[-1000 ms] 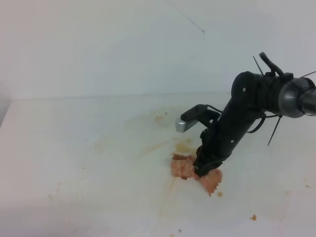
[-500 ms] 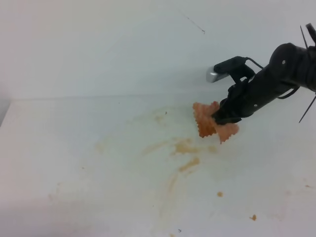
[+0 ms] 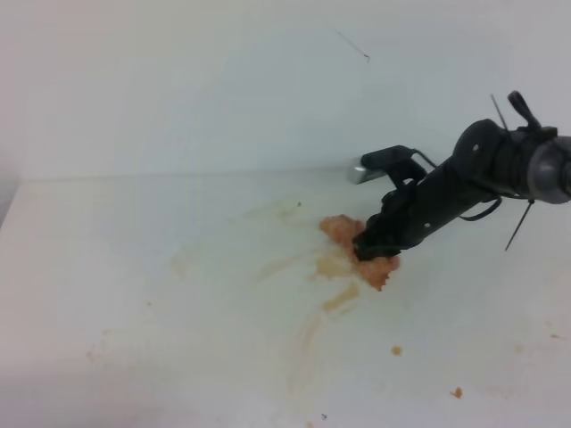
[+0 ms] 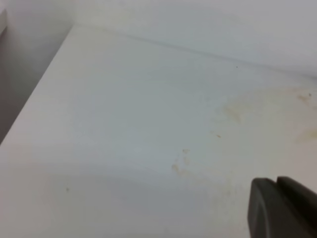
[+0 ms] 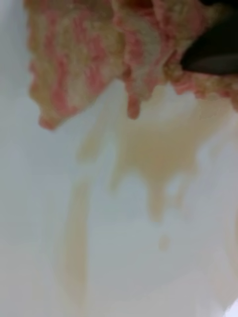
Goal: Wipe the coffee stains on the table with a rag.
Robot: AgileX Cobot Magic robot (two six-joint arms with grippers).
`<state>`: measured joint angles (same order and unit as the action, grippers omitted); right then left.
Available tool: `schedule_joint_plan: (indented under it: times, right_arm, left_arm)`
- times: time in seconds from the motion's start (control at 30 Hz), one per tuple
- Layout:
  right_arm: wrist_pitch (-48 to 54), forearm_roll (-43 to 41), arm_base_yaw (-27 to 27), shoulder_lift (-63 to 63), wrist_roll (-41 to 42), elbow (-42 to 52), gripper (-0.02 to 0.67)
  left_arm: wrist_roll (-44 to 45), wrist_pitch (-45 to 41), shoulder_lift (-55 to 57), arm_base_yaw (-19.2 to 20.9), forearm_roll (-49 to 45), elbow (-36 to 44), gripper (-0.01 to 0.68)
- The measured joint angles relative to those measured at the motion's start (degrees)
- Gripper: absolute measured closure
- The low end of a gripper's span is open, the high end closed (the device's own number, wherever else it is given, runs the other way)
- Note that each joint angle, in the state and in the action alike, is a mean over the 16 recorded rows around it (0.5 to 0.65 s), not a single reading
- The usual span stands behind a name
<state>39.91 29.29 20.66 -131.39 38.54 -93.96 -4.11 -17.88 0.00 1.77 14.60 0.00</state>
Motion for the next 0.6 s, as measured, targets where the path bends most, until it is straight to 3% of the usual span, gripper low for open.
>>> schedule_joint_plan:
  times: [0.6]
  right_arm:
    - [9.9,-3.2,12.2,2.7,1.7,1.9,0.595]
  left_arm:
    - [0.0,0.0,0.0,0.0,0.0,0.0,0.675]
